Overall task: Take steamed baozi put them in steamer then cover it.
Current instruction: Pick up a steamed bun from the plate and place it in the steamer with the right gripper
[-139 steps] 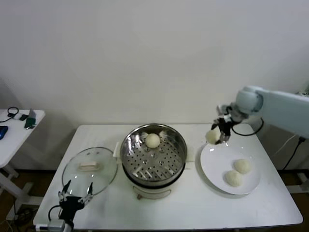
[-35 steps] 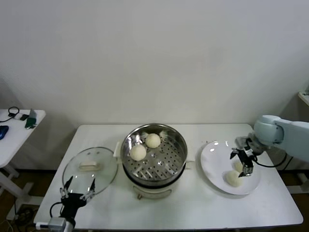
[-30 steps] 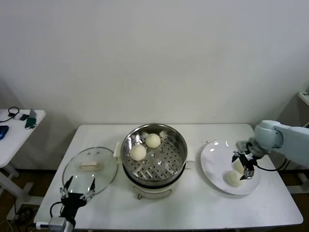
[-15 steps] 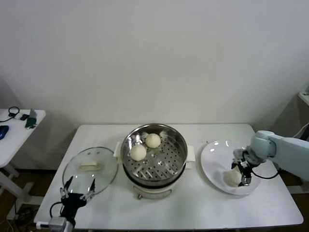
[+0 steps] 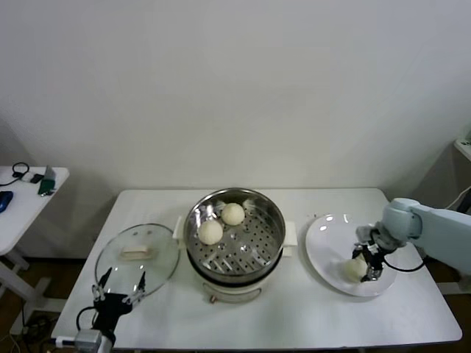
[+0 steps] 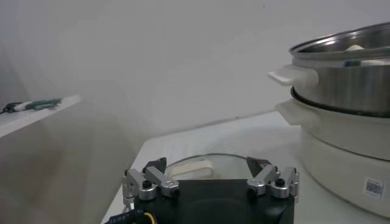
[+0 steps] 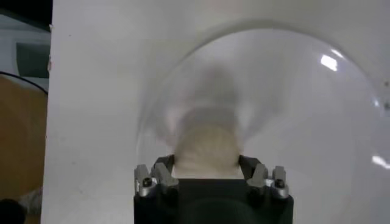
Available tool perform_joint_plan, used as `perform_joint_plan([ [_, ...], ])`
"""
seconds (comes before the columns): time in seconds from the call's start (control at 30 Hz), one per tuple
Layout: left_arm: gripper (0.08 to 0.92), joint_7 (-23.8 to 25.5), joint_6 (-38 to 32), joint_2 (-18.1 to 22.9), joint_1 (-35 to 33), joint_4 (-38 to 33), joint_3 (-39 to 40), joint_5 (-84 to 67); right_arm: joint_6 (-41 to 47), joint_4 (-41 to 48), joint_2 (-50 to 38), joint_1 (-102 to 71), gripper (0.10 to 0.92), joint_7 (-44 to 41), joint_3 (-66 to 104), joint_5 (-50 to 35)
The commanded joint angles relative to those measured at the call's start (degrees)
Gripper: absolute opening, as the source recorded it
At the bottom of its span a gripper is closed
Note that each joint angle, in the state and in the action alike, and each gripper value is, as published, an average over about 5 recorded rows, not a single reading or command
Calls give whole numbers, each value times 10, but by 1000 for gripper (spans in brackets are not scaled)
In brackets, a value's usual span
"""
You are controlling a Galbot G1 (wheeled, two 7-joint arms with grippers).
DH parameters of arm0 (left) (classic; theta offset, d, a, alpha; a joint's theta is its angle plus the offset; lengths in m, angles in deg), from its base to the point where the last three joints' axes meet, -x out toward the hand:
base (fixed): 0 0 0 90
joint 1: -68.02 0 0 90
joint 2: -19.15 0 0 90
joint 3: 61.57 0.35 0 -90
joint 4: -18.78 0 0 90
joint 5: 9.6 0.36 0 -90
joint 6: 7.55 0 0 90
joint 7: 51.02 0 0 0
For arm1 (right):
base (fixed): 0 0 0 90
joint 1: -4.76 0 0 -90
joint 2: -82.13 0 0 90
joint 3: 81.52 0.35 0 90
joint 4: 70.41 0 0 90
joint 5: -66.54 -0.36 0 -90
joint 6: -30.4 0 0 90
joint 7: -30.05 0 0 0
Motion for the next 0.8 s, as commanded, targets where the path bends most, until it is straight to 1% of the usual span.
perform_joint_plan([
  [0.03, 823, 0, 1, 1, 0, -3, 2, 3, -100, -5, 54, 263, 712, -37, -145, -83],
  [0.2, 823, 0, 1, 0, 0, -7, 1, 3, -182, -30, 122, 395, 710, -58, -174, -112],
  [0.3, 823, 0, 2, 0, 1, -8, -1, 2, -213, -72, 163, 451, 708, -55, -167, -118],
  [0.37, 823, 0, 2, 1, 2, -9, -2, 1, -227, -116, 186, 468, 707, -47, -151, -114],
  [0.47, 823, 0, 2, 3, 1, -11, -2, 1, -238, -181, 211, 464, 705, -30, -118, -93],
  [0.63, 823, -1, 1, 3, -3, -11, -6, -1, -251, -274, 247, 403, 702, 1, -68, -18],
  [0.73, 823, -1, 1, 3, -3, -11, -8, -1, -250, -292, 272, 359, 694, 15, -65, 15],
  [0.8, 823, -1, 1, 4, -3, -11, -8, -1, -247, -290, 288, 330, 686, 20, -66, 37],
])
